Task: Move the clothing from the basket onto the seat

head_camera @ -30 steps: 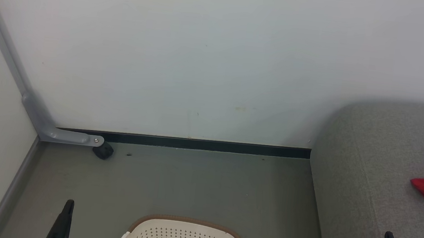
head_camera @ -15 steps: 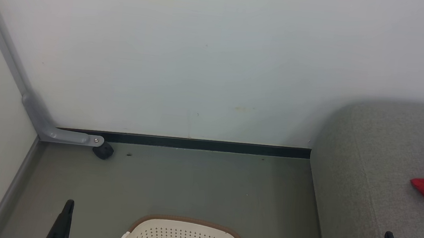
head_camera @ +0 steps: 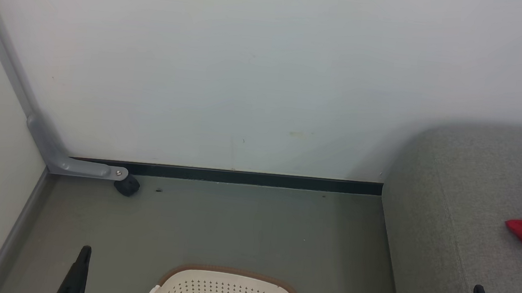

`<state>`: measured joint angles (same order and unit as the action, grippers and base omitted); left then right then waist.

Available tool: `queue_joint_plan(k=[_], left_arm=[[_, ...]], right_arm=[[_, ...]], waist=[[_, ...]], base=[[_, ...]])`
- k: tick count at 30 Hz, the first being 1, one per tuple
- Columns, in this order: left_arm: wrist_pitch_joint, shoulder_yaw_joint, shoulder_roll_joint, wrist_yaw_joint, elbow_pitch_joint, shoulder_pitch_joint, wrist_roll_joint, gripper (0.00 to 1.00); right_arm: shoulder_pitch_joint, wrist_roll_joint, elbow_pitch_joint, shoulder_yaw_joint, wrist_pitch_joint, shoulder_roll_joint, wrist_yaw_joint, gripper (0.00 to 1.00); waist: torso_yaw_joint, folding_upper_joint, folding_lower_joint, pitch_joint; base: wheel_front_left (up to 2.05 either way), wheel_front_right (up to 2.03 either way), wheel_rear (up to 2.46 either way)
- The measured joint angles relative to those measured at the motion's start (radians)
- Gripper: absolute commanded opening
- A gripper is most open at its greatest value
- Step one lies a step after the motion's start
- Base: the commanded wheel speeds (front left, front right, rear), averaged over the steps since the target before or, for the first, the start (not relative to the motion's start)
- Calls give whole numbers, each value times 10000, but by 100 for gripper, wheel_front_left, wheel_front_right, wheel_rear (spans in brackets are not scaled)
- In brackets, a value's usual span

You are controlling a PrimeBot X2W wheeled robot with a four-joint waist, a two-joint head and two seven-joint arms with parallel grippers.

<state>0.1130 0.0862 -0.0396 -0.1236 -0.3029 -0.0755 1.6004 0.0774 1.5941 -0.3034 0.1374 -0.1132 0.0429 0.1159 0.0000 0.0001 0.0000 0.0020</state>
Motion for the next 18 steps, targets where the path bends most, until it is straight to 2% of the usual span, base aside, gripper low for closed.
queue_joint_plan(k=[18], left_arm=[[0, 0, 2, 0, 2, 0, 0, 0]], right_arm=[[0, 0, 0, 0, 0, 0, 0, 0]], waist=[[0, 0, 0, 0]], base=[[0, 0, 0]])
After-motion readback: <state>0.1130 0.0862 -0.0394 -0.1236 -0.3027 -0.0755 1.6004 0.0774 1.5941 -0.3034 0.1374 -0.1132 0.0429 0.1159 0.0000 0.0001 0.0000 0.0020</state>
